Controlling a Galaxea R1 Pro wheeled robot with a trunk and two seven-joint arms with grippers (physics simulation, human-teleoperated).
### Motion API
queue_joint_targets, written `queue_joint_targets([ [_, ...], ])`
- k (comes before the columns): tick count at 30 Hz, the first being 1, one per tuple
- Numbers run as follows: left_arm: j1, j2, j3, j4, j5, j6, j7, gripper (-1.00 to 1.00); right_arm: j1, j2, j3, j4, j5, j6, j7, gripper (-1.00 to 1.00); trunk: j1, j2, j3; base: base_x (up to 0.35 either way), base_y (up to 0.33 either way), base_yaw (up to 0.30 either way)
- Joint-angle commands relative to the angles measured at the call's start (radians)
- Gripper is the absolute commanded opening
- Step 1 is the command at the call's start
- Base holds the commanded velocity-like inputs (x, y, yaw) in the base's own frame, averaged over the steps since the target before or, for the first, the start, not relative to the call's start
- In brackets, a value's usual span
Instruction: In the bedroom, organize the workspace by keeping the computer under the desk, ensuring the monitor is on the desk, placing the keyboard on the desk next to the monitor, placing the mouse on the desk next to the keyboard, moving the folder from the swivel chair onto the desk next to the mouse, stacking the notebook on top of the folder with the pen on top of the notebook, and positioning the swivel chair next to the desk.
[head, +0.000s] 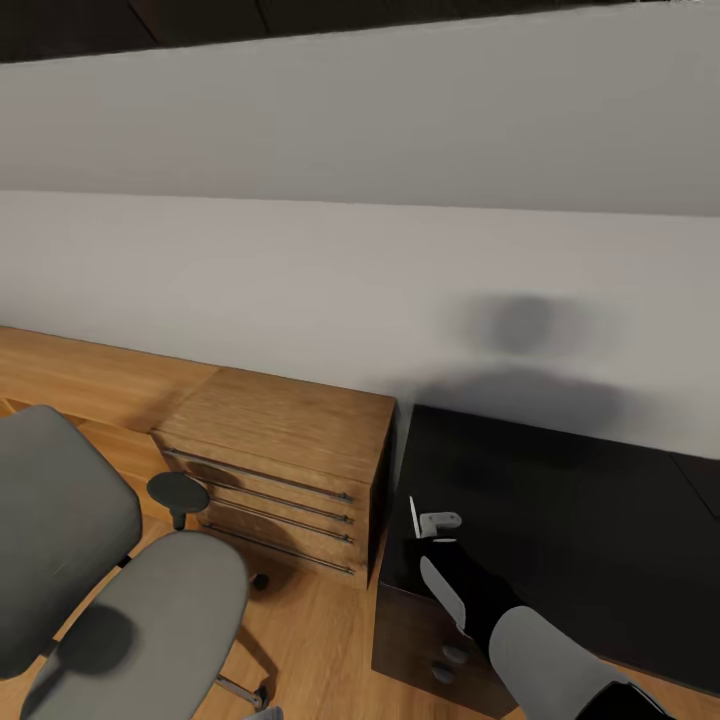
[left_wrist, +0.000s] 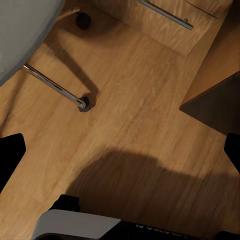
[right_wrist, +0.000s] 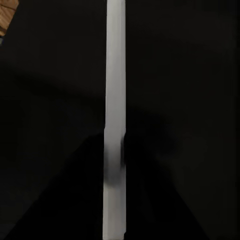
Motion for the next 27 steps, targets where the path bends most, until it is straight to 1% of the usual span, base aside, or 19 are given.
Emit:
queue_joint_targets([
  [1, 0.0, 0.001, -0.005, -0.001, 0.011, -0.006, 0.007, 1.0, -0.001, -0.001, 0.008, -0.002, -0.011, 0.003, -0.009, -1.0, -0.004, 0.006, 0.002, 0.0, 0.0, 0.0],
  [6, 0.0, 0.001, -0.005, -0.001, 0.011, -0.004, 0.007, 1.0, -0.001, -0.008, 0.008, -0.008, -0.01, 0.0, -0.009, -1.0, -0.023, 0.041, 0.018, 0.0, 0.0, 0.0],
  [9, 0.0, 0.001, -0.005, -0.001, 0.013, -0.003, 0.008, 1.0, -0.001, -0.024, 0.003, -0.036, -0.011, -0.001, -0.01, -1.0, -0.034, 0.062, 0.027, 0.0, 0.0, 0.0],
  [11, 0.0, 0.001, -0.005, -0.001, 0.013, -0.002, 0.009, 1.0, -0.001, -0.034, -0.009, -0.059, -0.011, -0.001, -0.01, -1.0, -0.042, 0.076, 0.034, -0.003, 0.0, 0.0],
  [12, 0.0, 0.001, -0.006, -0.001, 0.013, -0.002, 0.009, 1.0, -0.001, -0.046, -0.03, -0.083, -0.011, -0.001, -0.01, -1.0, -0.046, 0.083, 0.037, -0.07, -0.006, 0.0],
  [16, 0.0, 0.0, -0.006, 0.0, 0.013, -0.001, 0.01, 1.0, 0.0, -0.069, -0.094, -0.122, -0.011, 0.002, -0.012, -1.0, -0.061, 0.111, 0.049, -0.171, -0.045, 0.0],
  [17, 0.0, -0.001, -0.006, 0.0, 0.014, -0.001, 0.01, 1.0, 0.0, -0.076, -0.127, -0.133, -0.011, 0.003, -0.013, -1.0, -0.065, 0.118, 0.052, -0.257, -0.095, 0.0],
  [18, 0.0, -0.001, -0.007, 0.001, 0.014, -0.001, 0.01, 1.0, 0.0, -0.079, -0.142, -0.137, -0.011, 0.004, -0.013, -1.0, -0.069, 0.125, 0.056, -0.271, -0.105, 0.0],
  [19, 0.0, -0.001, -0.007, 0.003, 0.013, 0.0, 0.01, 1.0, 0.0, -0.083, -0.169, -0.144, -0.011, 0.005, -0.014, -1.0, -0.073, 0.132, 0.059, -0.29, -0.125, 0.0],
  [21, 0.0, -0.002, -0.007, 0.011, 0.013, 0.0, 0.01, 1.0, 0.001, -0.088, -0.201, -0.149, -0.011, 0.006, -0.014, -1.0, -0.08, 0.146, 0.065, -0.302, -0.141, 0.0],
  [24, 0.0, -0.003, -0.009, 0.024, 0.012, 0.0, 0.01, 1.0, 0.001, -0.098, -0.224, -0.157, -0.011, 0.007, -0.013, -1.0, -0.092, 0.167, 0.074, -0.314, -0.161, 0.0],
  [26, 0.0, -0.004, -0.009, 0.029, 0.012, 0.001, 0.01, 1.0, 0.001, -0.11, -0.231, -0.172, -0.011, 0.006, -0.013, -1.0, -0.1, 0.181, 0.081, -0.318, -0.172, 0.0],
  [27, 0.0, -0.004, -0.01, 0.033, 0.012, 0.001, 0.009, 1.0, 0.002, -0.124, -0.237, -0.203, -0.012, 0.007, -0.013, -1.0, -0.103, 0.188, 0.084, -0.318, -0.178, 0.0],
])
